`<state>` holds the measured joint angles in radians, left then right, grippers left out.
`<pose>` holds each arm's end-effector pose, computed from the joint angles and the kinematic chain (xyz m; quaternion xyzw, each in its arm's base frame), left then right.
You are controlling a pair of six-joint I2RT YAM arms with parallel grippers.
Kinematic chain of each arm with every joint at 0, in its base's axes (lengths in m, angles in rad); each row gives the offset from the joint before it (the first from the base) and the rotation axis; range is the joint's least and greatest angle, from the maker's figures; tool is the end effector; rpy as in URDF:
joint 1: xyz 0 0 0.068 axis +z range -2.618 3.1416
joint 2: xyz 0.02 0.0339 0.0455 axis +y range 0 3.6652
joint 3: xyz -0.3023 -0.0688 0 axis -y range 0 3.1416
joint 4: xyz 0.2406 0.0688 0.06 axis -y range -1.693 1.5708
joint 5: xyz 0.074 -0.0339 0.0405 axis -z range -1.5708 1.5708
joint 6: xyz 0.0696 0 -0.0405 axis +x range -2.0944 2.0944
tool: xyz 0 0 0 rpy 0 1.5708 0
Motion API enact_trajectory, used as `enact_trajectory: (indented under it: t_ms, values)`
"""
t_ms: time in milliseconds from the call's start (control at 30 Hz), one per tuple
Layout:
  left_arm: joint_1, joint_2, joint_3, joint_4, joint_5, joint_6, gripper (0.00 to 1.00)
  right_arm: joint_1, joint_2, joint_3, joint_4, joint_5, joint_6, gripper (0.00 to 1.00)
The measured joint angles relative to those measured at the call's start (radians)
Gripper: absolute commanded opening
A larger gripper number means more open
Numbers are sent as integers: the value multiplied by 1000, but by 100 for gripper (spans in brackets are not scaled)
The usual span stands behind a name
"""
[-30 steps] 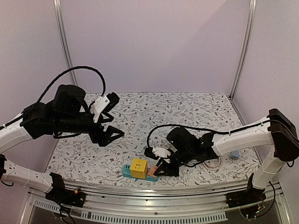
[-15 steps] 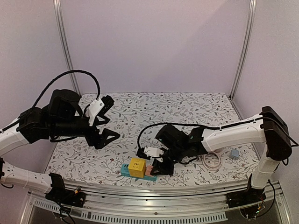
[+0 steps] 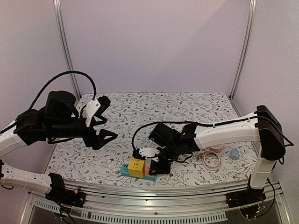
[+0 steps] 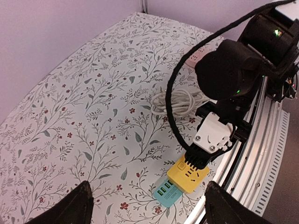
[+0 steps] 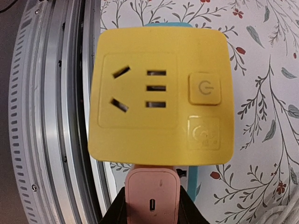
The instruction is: Insert the plug
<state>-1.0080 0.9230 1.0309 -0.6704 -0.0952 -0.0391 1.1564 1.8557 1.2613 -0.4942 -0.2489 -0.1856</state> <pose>0.1078 -0.1585 0.3637 0.3870 0.7847 -0.2052 0.4387 0.1468 0.3762 0.1933 -0.6223 0.7362 0.2172 0.1533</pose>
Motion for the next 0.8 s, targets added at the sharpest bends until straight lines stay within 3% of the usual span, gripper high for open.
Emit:
enact_trajectory:
  t_ms: [800]
  values:
    - [0,-10,-30,0,-7,-2,82,20,103,153,-114,35,-3,0]
